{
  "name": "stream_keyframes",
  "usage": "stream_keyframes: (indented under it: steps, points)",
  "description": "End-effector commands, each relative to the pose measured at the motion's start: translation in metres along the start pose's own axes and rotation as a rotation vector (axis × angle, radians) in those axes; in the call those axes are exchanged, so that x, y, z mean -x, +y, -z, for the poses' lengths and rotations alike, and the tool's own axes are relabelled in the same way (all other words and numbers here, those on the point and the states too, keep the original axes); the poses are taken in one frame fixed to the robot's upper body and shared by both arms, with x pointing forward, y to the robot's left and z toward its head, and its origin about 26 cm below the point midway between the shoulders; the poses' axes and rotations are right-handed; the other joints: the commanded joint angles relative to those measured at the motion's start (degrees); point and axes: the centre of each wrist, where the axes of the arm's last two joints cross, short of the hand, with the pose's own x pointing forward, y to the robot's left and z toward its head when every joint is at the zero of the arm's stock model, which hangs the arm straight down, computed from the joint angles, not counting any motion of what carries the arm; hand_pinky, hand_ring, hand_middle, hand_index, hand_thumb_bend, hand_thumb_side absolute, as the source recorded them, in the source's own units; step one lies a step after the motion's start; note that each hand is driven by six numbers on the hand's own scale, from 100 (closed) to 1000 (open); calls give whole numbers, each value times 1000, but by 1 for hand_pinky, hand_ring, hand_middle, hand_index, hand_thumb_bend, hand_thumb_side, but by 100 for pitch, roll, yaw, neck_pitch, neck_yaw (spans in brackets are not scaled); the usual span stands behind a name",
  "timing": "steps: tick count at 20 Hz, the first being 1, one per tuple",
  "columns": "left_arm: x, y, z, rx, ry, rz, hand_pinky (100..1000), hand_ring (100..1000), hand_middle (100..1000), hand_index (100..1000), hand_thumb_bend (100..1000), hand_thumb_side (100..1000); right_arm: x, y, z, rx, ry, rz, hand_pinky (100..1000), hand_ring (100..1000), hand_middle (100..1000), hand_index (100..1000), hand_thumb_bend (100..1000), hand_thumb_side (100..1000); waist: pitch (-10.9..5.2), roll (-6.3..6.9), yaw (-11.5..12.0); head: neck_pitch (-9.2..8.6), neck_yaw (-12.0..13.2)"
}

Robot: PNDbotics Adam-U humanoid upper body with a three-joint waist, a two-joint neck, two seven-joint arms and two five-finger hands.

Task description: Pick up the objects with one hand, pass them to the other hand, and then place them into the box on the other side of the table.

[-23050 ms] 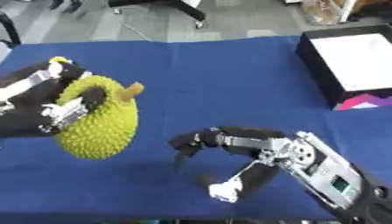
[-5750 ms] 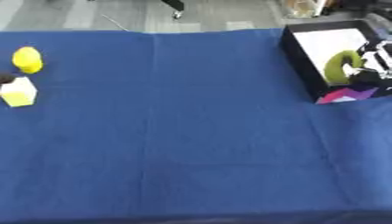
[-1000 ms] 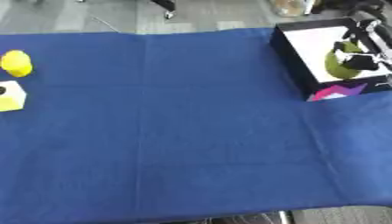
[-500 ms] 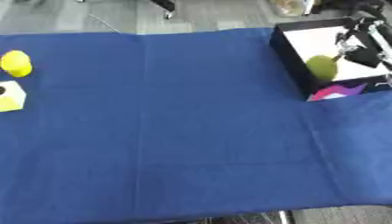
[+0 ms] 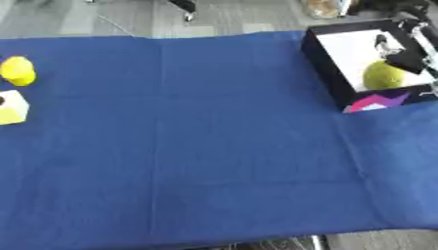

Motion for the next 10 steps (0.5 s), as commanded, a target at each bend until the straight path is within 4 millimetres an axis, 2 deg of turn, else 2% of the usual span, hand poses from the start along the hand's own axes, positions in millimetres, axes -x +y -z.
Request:
stream_keyframes:
  steps: [1, 2, 3, 4, 8, 10]
  points:
    - [-4, 3, 1, 1, -14, 6, 869, 608, 683, 887, 100, 937, -11, -22, 10, 35, -69, -14, 936, 918, 772, 788, 100, 526, -81, 2, -17, -12, 23]
    - [-3, 3, 1, -1, -13, 7, 869, 608, 683, 886, 100, 937, -16, -22, 11, 39, -92, -5, 935, 917, 771, 787, 100, 505, -83, 5, -22, -12, 39]
    - [-3, 3, 1, -4, -12, 7, 869, 607, 683, 886, 100, 937, -21, -23, 13, 41, -120, 4, 934, 916, 769, 783, 100, 426, -85, 9, -27, -12, 66]
    - [-3, 4, 1, -6, -10, 8, 869, 607, 683, 885, 100, 938, -28, -22, 15, 43, -152, 15, 932, 913, 762, 776, 100, 387, -89, 16, -36, -12, 101]
    - [0, 6, 0, -19, 1, 15, 869, 605, 681, 882, 100, 937, -60, -15, 20, 47, -287, 90, 926, 910, 747, 748, 100, 350, -106, 46, -89, -12, 315]
    - [0, 9, 0, -30, 4, 26, 869, 604, 680, 880, 100, 933, -82, -9, 21, 41, -365, 130, 920, 904, 737, 722, 100, 395, -114, 59, -121, -12, 434]
